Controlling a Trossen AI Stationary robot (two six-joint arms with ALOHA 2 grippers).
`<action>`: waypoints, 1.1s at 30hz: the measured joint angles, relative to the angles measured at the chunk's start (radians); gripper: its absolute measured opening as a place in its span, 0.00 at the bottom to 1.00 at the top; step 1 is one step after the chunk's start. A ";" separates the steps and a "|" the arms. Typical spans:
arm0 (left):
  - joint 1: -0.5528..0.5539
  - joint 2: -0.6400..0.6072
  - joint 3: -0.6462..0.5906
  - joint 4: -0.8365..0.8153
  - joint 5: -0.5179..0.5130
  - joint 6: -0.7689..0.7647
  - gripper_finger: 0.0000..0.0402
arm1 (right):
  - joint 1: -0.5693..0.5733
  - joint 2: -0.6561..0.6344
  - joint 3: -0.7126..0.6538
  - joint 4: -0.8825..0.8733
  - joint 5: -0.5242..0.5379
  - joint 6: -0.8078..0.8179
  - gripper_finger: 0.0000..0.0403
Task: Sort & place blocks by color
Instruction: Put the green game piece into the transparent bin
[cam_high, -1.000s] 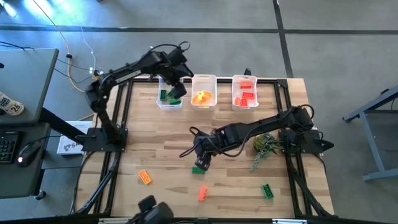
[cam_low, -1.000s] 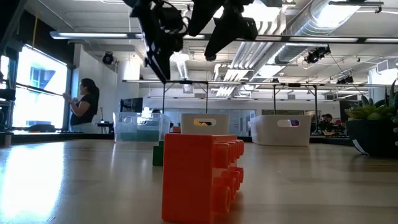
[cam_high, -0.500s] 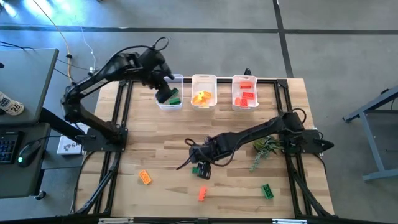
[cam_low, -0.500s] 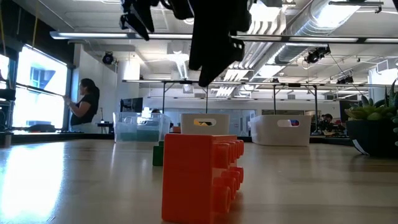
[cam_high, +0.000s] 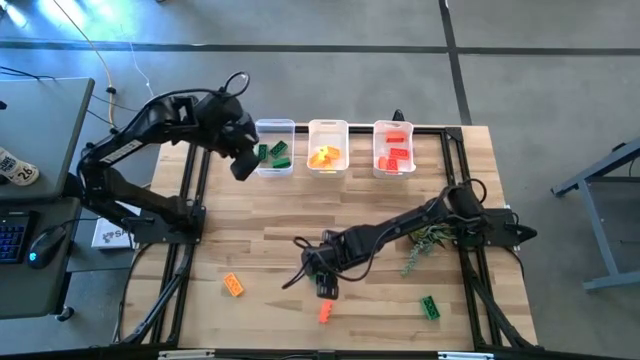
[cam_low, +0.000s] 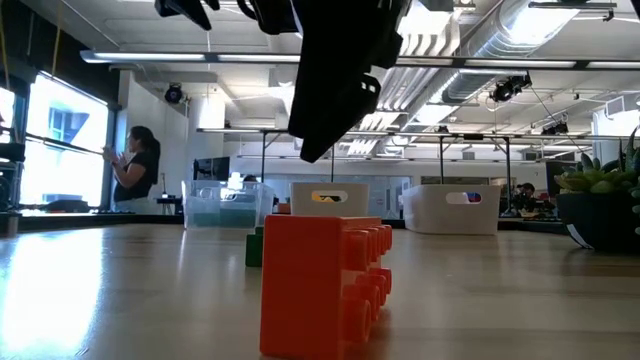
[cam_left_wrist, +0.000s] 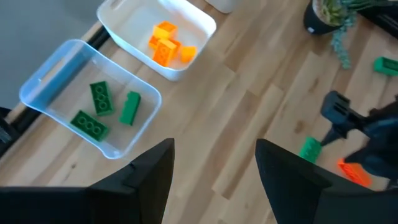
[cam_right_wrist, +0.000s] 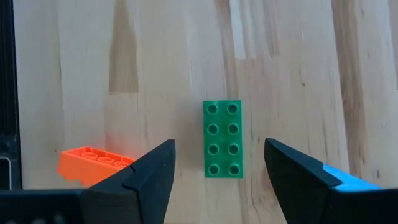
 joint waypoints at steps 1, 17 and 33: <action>-0.011 -0.005 0.000 -0.004 0.000 -0.013 0.53 | 0.003 0.000 0.000 -0.001 0.000 -0.003 0.58; -0.172 -0.014 0.000 -0.038 -0.079 -0.095 0.53 | 0.044 0.142 0.000 -0.004 0.069 0.024 0.58; -0.182 -0.013 0.000 -0.068 -0.161 -0.067 0.53 | 0.026 0.157 0.002 -0.009 0.072 0.093 0.28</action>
